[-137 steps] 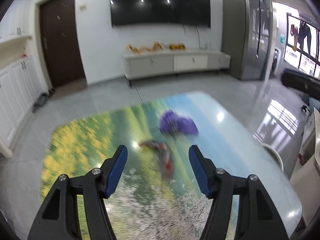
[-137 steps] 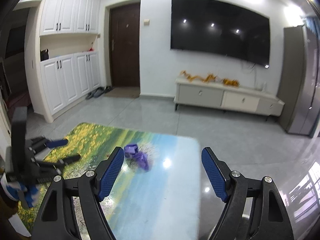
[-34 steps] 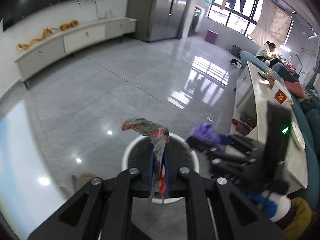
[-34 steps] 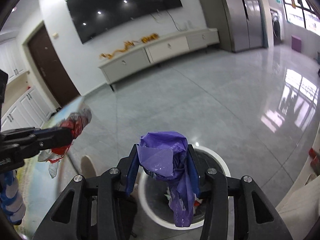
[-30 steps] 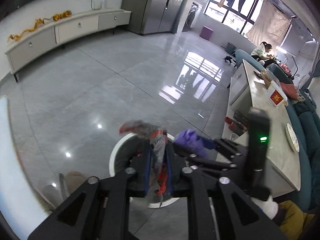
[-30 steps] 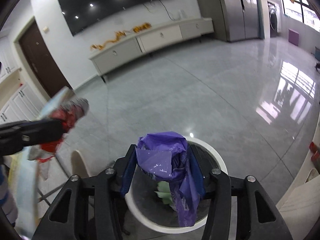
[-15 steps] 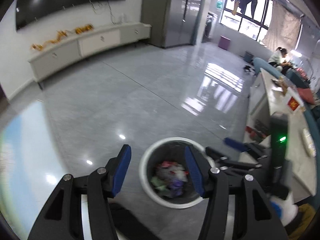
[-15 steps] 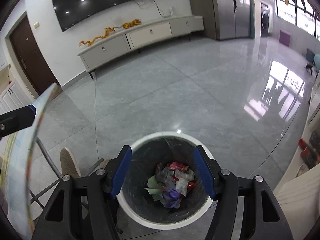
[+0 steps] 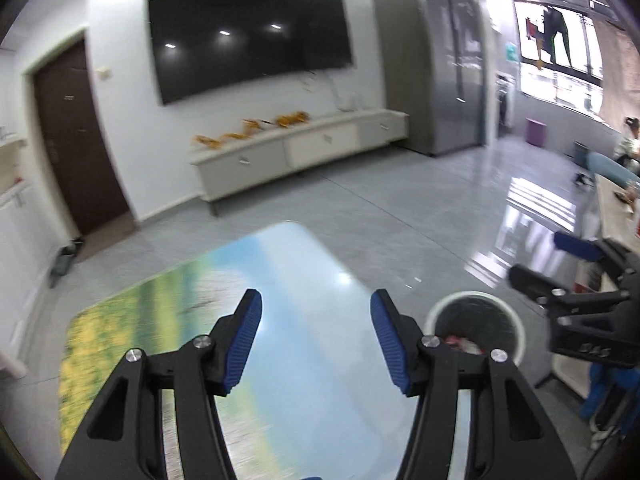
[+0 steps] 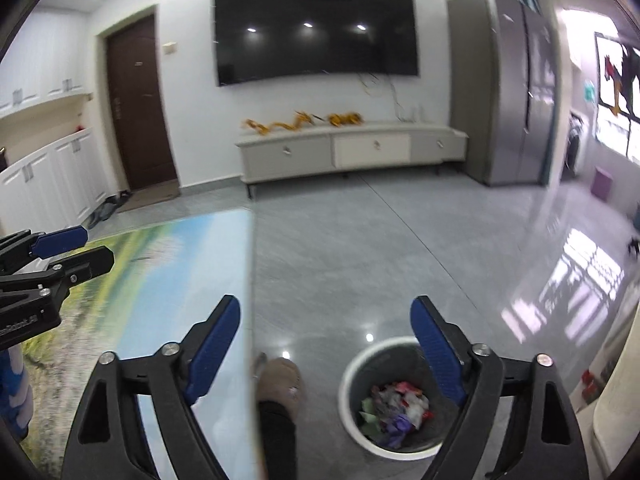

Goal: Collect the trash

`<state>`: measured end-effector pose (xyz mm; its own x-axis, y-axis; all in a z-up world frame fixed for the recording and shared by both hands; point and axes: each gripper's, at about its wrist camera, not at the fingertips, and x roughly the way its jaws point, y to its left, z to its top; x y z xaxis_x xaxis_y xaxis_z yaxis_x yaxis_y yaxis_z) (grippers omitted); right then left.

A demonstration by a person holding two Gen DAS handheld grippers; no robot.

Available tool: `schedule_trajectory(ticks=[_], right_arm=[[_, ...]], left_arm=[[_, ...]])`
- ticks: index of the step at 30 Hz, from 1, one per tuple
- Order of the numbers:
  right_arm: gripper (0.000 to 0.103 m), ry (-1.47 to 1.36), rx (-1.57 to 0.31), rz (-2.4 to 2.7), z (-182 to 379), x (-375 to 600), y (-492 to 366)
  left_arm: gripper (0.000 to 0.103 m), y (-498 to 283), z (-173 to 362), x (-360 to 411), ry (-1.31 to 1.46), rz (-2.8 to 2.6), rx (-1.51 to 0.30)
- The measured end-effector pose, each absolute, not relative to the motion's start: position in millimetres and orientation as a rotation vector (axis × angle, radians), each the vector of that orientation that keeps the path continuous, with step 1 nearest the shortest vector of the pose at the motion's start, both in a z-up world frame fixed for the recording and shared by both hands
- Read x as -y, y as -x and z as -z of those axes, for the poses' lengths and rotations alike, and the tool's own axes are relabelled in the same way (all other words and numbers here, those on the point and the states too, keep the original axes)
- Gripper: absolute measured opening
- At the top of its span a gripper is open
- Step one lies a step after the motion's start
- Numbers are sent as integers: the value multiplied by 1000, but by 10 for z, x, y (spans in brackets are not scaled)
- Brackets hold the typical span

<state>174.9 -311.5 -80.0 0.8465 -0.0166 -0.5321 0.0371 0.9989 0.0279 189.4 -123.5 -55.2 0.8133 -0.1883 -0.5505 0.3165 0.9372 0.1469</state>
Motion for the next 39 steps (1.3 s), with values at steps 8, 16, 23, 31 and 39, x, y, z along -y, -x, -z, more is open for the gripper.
schedule_trajectory(ticks=[8, 16, 23, 31, 39], right_arm=[[102, 48, -475, 20, 428, 2424, -1418], [103, 88, -410, 58, 183, 2122, -1146], [103, 99, -385, 77, 139, 2087, -983], [103, 96, -358, 89, 91, 2106, -836], [103, 103, -338, 92, 103, 2102, -756]], left_arm=[[75, -1412, 392, 397, -190, 98, -473], [103, -1084, 222, 13, -148, -12, -357], [103, -930, 195, -120, -116, -61, -331], [103, -771, 200, -137, -109, -74, -321], [103, -658, 200, -123, -113, -100, -308]])
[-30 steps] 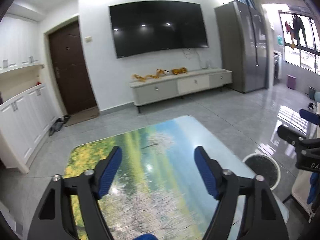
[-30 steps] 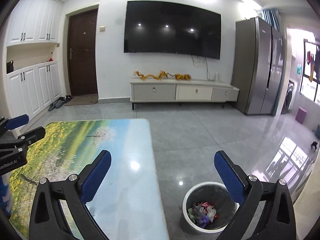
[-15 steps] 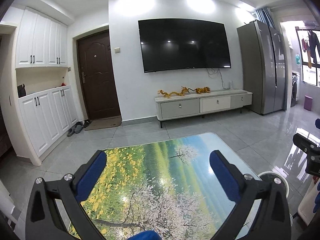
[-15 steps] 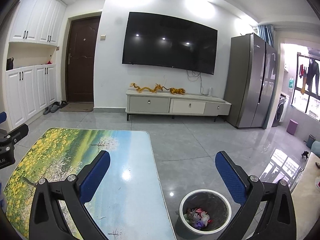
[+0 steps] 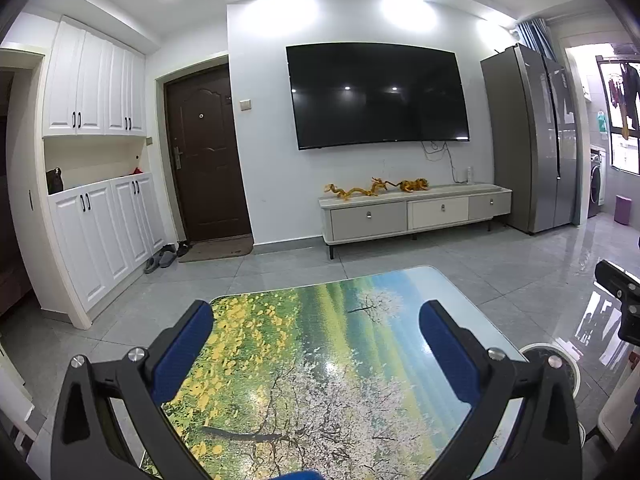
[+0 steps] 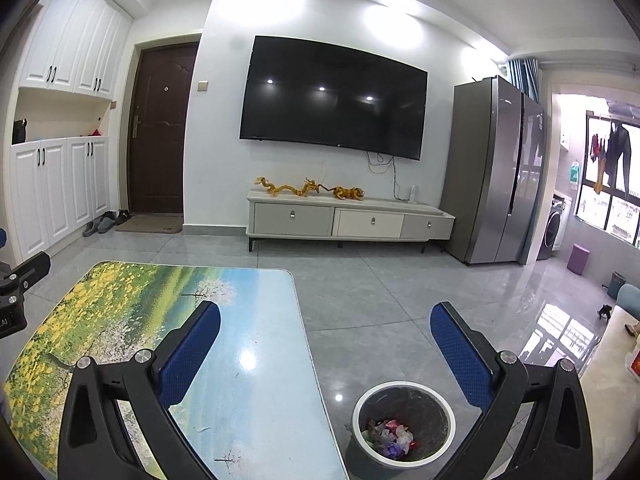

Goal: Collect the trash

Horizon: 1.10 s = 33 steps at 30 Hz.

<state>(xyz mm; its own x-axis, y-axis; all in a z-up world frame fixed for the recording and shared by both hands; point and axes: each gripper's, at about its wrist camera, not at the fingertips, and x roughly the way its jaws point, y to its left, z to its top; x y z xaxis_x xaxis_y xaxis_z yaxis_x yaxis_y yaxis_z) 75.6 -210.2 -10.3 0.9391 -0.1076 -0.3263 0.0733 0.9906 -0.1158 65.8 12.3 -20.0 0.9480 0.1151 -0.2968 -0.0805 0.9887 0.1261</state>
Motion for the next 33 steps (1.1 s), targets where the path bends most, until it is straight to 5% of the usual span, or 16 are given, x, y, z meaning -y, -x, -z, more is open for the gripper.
schedule_trajectory(ticks=[33], right_arm=[[103, 106, -291, 157, 115, 2214, -564]], left_arm=[[103, -424, 283, -129, -127, -120, -295]])
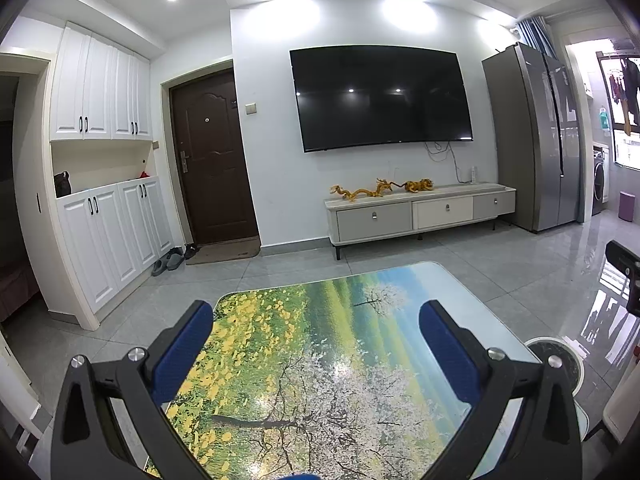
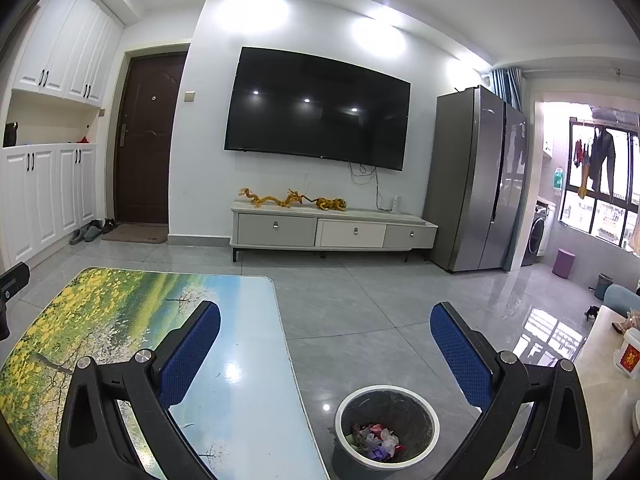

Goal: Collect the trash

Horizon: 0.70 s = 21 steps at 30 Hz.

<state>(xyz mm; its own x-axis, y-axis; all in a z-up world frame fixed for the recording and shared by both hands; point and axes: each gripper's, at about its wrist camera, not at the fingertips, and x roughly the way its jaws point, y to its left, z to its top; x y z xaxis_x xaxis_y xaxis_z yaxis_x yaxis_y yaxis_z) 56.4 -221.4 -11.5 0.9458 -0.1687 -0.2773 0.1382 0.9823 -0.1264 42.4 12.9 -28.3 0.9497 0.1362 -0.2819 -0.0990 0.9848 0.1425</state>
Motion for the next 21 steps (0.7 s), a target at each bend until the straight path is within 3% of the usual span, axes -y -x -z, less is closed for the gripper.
schedule_trajectory(ticks=[21], right_arm=[[103, 109, -284, 167, 125, 2229, -527]], left_arm=[[103, -429, 279, -154, -114, -129, -286]])
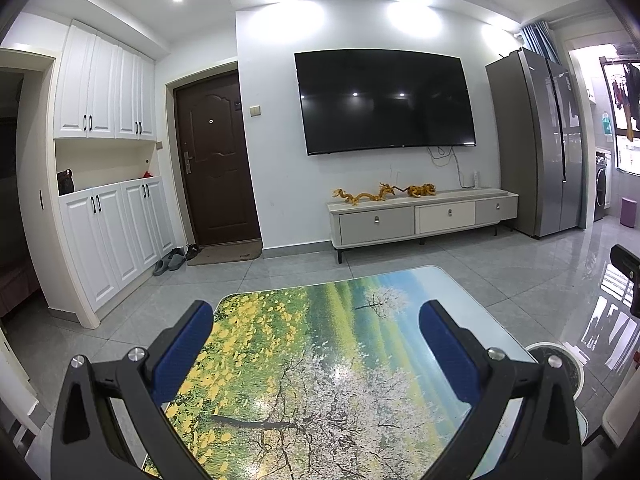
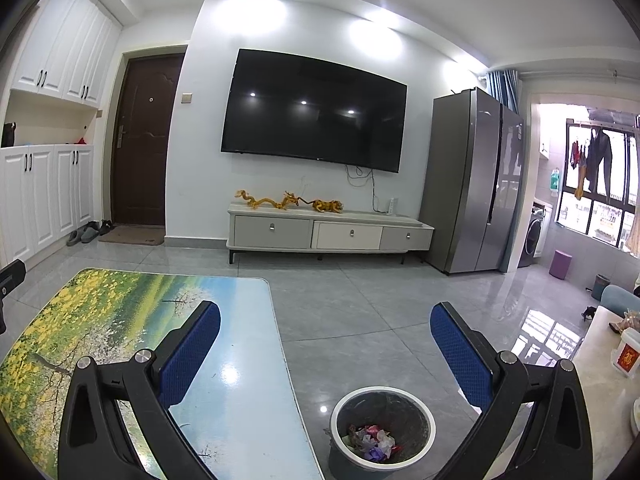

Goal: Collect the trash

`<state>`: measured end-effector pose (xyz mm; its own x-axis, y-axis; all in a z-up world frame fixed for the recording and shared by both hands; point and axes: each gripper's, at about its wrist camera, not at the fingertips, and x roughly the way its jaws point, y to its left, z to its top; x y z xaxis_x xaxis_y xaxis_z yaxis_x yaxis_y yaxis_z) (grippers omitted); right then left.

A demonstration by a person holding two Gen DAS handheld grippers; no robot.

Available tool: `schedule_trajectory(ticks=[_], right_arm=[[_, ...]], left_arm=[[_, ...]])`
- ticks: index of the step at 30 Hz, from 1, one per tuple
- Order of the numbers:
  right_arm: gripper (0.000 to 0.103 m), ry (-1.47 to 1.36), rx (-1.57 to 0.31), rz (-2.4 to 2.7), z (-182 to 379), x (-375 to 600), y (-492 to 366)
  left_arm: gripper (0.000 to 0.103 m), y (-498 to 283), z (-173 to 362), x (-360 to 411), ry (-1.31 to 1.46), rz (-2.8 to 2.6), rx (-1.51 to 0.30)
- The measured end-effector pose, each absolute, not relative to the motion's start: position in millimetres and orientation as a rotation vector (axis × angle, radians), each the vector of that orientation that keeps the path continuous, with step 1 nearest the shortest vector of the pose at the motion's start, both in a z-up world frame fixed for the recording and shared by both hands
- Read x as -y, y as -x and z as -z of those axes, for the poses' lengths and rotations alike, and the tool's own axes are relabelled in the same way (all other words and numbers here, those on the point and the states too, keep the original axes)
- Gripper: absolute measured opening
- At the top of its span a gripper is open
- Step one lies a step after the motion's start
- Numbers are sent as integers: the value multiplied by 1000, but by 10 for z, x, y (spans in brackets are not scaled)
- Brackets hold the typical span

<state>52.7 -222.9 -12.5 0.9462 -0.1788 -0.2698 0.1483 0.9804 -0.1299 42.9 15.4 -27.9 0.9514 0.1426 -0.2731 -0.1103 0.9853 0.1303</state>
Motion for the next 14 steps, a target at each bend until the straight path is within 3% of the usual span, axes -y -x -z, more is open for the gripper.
schedule_trajectory(ticks=[14], right_arm=[[103, 104, -281, 178, 105, 2275, -521]], left_arm=[[103, -461, 278, -183, -94, -140, -299]])
